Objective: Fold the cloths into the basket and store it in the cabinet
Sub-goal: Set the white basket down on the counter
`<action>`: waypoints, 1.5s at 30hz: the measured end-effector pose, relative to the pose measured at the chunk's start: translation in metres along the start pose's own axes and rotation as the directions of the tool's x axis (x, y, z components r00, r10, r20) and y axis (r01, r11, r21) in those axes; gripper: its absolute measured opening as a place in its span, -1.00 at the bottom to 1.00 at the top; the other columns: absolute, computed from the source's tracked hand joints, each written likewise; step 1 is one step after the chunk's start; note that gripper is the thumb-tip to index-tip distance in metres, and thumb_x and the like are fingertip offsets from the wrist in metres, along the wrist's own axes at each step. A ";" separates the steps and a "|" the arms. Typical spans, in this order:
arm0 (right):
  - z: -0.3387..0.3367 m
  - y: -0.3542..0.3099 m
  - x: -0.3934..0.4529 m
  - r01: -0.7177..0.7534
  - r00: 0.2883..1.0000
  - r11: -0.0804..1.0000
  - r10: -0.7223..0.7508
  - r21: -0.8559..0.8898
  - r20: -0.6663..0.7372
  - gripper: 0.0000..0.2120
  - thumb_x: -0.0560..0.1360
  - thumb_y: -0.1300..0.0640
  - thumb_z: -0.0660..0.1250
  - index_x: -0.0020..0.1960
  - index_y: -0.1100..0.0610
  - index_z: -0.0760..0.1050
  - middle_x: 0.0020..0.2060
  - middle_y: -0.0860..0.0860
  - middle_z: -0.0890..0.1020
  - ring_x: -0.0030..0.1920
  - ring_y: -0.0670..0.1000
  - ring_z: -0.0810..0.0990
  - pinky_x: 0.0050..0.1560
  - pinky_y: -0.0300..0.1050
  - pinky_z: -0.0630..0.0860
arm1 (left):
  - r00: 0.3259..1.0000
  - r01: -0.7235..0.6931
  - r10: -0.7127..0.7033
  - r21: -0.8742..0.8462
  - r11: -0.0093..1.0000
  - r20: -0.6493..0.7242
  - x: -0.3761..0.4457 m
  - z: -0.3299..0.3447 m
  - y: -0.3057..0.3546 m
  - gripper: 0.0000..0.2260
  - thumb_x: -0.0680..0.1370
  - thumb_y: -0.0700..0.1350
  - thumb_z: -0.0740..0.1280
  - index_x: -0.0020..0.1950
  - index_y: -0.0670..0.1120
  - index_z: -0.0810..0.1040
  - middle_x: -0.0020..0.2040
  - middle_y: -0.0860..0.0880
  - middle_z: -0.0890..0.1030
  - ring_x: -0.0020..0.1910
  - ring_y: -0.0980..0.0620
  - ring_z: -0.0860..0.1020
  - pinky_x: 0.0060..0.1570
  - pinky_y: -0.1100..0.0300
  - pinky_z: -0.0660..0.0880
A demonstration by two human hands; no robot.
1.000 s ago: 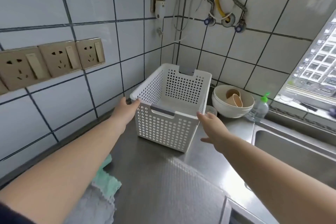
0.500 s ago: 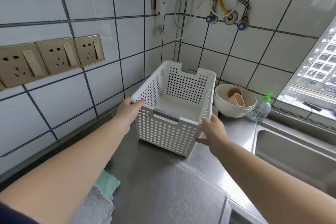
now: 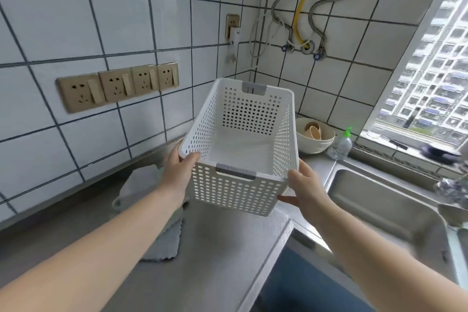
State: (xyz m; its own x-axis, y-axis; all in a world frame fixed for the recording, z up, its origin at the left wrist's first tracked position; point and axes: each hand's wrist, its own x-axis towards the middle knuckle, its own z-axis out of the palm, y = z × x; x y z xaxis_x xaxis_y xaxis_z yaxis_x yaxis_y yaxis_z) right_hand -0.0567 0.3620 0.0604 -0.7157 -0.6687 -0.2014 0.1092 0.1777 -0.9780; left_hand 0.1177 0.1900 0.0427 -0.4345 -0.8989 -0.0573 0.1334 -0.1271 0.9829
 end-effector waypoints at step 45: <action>0.298 0.104 -0.286 -0.127 0.840 0.970 0.216 -0.205 0.498 -0.65 0.61 0.15 0.15 0.36 -0.07 0.38 -0.16 -0.10 0.45 -0.16 -0.07 0.45 0.02 0.26 0.57 | 0.735 -0.082 -0.054 -0.167 0.983 -0.676 -0.433 -0.341 -0.015 -0.76 0.56 -0.18 0.29 0.11 0.14 0.58 0.04 0.12 0.67 0.10 0.12 0.59 0.27 0.09 0.41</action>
State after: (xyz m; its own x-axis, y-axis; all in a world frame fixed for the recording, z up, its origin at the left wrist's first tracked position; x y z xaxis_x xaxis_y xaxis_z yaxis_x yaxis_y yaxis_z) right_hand 0.3646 0.3566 -0.0002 -0.2338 -0.8830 -0.4069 0.0558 0.4057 -0.9123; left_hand 0.6079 0.4379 -0.0072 0.2753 -0.9374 -0.2131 0.3151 -0.1215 0.9412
